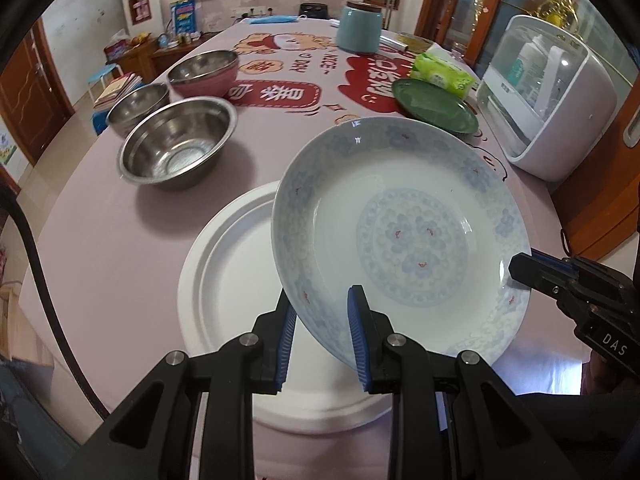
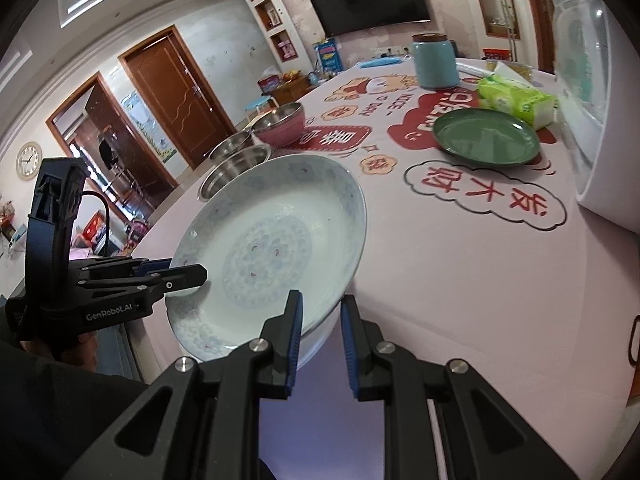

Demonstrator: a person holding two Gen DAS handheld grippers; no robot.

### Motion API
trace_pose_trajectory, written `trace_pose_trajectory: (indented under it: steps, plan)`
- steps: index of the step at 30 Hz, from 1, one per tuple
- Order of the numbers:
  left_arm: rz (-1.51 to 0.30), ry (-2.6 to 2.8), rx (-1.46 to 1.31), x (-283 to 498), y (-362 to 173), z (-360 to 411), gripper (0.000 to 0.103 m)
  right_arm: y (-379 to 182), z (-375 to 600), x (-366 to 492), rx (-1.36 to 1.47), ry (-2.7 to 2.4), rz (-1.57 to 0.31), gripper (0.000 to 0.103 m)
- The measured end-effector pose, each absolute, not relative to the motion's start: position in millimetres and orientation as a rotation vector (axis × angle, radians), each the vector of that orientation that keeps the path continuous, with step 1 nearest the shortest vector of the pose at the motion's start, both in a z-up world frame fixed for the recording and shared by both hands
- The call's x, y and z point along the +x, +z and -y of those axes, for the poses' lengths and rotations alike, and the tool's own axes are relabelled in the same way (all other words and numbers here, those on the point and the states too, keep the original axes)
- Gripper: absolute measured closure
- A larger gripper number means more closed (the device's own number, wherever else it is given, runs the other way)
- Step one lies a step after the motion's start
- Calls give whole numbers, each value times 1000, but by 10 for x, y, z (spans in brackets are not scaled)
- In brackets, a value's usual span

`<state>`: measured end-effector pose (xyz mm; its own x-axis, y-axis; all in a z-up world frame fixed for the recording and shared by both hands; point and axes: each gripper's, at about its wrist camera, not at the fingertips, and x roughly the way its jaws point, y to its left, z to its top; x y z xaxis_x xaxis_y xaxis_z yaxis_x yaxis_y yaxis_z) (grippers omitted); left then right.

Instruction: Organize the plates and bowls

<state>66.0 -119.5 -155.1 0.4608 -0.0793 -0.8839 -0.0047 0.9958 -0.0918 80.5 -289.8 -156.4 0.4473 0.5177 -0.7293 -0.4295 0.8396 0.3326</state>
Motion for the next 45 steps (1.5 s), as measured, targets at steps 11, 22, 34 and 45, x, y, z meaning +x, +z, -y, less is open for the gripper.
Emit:
trace_pose_trajectory:
  steps: [11, 22, 34, 45]
  plan:
    - [-1144, -10, -128, 503, -1717, 940, 78, -1688, 2633, 743, 62, 611, -1002, 85]
    - [-1213, -30, -115, 578, -1900, 683, 78, -1779, 2381, 820, 49, 579, -1044, 85]
    - [-1232, -133, -41, 765, -1959, 550, 79, -1759, 1886, 730, -49, 647, -1033, 102]
    - [-1194, -138, 17, 692, -1786, 483, 76, -1789, 1702, 729, -44, 633, -1048, 102]
